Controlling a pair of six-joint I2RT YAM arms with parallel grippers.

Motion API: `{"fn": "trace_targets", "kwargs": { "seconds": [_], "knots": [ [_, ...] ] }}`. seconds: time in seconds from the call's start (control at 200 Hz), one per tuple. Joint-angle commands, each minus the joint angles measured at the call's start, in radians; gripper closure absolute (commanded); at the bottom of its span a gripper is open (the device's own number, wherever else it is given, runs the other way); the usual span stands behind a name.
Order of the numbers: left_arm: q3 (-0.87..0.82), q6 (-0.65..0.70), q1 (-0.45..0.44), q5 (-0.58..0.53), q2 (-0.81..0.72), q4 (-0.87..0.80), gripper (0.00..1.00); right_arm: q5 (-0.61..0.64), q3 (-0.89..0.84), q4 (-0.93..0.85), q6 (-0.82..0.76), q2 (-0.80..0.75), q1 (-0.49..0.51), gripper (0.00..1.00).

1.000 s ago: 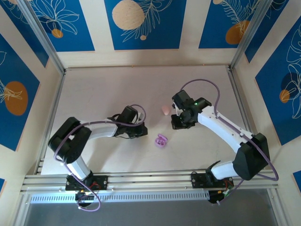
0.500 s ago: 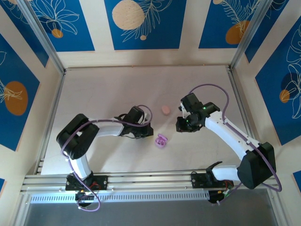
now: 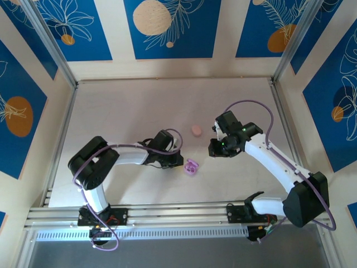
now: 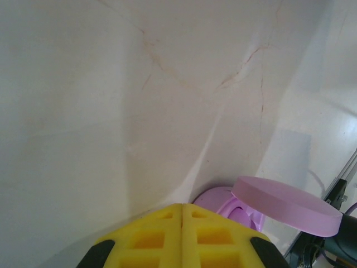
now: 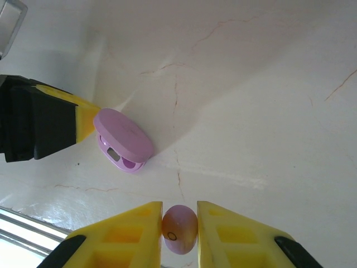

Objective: Insert the wireless bluetooth earbuds into the charging case

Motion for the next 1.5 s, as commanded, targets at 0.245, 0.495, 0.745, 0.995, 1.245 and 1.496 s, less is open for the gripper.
{"fn": "trace_targets", "kwargs": {
  "seconds": [0.245,0.495,0.745,0.995,1.245,1.496],
  "knots": [
    [-0.045,-0.040,-0.040,-0.008,-0.053,0.019,1.00,-0.043,-0.019,0.007,0.013,-0.016,-0.007,0.79],
    [-0.063,-0.068,-0.068,-0.019,-0.062,0.047,1.00,-0.052,-0.025,0.014,0.015,-0.015,-0.008,0.79],
    [-0.067,-0.078,-0.077,-0.019,-0.057,0.063,1.00,-0.060,-0.029,0.018,0.019,-0.014,-0.007,0.79],
    [-0.078,-0.087,-0.089,-0.035,-0.093,0.059,1.00,-0.085,-0.038,0.031,0.031,-0.017,-0.005,0.79],
    [-0.100,-0.029,-0.072,-0.151,-0.241,-0.094,0.96,-0.114,-0.092,0.066,0.093,-0.046,0.038,0.79],
    [-0.092,0.057,0.008,-0.201,-0.360,-0.210,0.69,-0.080,-0.160,0.132,0.156,-0.054,0.140,0.79]
  ]
}}
